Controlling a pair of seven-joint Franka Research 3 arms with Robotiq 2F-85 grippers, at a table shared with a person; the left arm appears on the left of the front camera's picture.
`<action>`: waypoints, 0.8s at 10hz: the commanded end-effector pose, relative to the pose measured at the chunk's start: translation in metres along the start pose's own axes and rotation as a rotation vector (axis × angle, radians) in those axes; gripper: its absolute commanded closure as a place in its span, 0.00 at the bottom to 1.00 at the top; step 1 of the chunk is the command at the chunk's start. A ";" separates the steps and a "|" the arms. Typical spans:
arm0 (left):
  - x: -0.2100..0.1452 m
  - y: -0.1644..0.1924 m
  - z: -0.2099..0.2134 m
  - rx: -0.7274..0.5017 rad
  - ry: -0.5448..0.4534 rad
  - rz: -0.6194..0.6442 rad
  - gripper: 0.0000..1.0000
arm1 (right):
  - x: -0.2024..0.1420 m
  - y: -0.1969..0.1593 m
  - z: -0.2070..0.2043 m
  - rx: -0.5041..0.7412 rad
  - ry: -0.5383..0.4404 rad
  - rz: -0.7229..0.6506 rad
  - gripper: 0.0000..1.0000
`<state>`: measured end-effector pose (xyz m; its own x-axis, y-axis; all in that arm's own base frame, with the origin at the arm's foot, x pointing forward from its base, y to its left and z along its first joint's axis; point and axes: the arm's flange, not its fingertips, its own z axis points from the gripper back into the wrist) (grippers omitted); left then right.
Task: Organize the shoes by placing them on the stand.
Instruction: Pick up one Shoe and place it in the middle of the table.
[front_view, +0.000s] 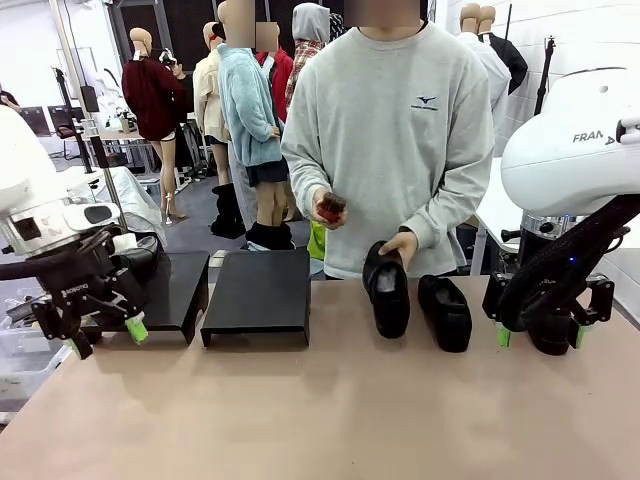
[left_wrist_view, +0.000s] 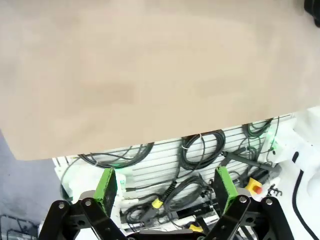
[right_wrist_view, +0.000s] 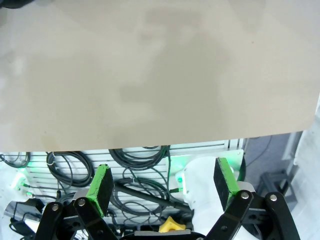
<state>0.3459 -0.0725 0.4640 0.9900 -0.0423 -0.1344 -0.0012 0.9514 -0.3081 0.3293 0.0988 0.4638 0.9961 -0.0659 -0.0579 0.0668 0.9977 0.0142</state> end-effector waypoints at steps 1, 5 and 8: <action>0.016 0.002 0.015 -0.049 -0.051 0.056 0.00 | -0.001 0.001 -0.001 0.002 0.004 -0.007 0.00; 0.000 0.000 0.000 0.000 0.000 0.000 0.00 | 0.000 0.000 0.000 0.000 0.000 0.000 0.00; 0.000 0.000 0.000 0.000 0.000 0.000 0.00 | 0.044 -0.043 0.020 0.105 0.027 -0.009 0.00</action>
<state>0.3501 -0.0748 0.4651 0.9903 -0.0350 -0.1347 -0.0093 0.9492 -0.3145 0.3523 0.0649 0.4747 0.9928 -0.1047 -0.0588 0.1087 0.9917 0.0689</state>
